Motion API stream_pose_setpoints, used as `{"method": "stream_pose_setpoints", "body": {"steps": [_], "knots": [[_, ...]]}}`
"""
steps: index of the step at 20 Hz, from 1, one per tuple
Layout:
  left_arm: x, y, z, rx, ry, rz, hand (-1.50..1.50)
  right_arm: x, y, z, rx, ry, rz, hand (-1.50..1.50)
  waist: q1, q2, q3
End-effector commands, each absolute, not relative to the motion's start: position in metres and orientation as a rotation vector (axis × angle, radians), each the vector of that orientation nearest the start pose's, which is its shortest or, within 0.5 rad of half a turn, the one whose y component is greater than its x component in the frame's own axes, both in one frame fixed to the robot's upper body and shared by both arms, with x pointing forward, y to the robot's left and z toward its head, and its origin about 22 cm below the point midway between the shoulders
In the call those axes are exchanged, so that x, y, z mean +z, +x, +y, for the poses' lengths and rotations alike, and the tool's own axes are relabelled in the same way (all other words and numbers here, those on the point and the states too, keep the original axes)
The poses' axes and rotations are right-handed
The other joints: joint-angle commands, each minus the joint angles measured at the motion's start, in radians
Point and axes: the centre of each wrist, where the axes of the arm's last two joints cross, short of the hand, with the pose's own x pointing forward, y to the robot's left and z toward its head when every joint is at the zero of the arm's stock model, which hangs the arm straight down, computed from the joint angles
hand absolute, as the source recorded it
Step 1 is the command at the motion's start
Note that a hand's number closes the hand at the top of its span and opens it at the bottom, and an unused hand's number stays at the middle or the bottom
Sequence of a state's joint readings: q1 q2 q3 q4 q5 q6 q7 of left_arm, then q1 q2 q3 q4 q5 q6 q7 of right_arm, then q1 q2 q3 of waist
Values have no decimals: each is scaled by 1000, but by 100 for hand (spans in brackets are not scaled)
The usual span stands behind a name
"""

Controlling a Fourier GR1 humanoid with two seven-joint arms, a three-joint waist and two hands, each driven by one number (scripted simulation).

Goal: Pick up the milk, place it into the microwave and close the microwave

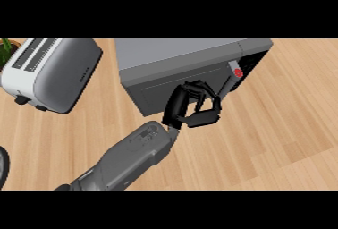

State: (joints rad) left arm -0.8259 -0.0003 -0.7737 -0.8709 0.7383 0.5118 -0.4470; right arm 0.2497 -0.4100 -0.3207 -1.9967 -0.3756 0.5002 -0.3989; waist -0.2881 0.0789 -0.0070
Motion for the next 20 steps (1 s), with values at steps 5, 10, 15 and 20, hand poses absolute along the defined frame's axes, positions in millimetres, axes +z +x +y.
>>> {"method": "stream_pose_setpoints", "body": {"steps": [5,10,15,20], "knots": [[43,351,13,-146,-326,-1826,150,127,173,-375,412,136,-2189,-150,-20,7,1],[42,351,12,-131,-340,-1841,150,131,178,-383,409,113,-2185,-150,-26,13,4],[38,352,14,-111,-331,-1853,150,142,182,-390,427,89,-2190,-150,-30,11,3],[38,353,13,-115,-341,-1859,150,156,188,-399,437,40,-2209,-150,-29,17,3]]}}
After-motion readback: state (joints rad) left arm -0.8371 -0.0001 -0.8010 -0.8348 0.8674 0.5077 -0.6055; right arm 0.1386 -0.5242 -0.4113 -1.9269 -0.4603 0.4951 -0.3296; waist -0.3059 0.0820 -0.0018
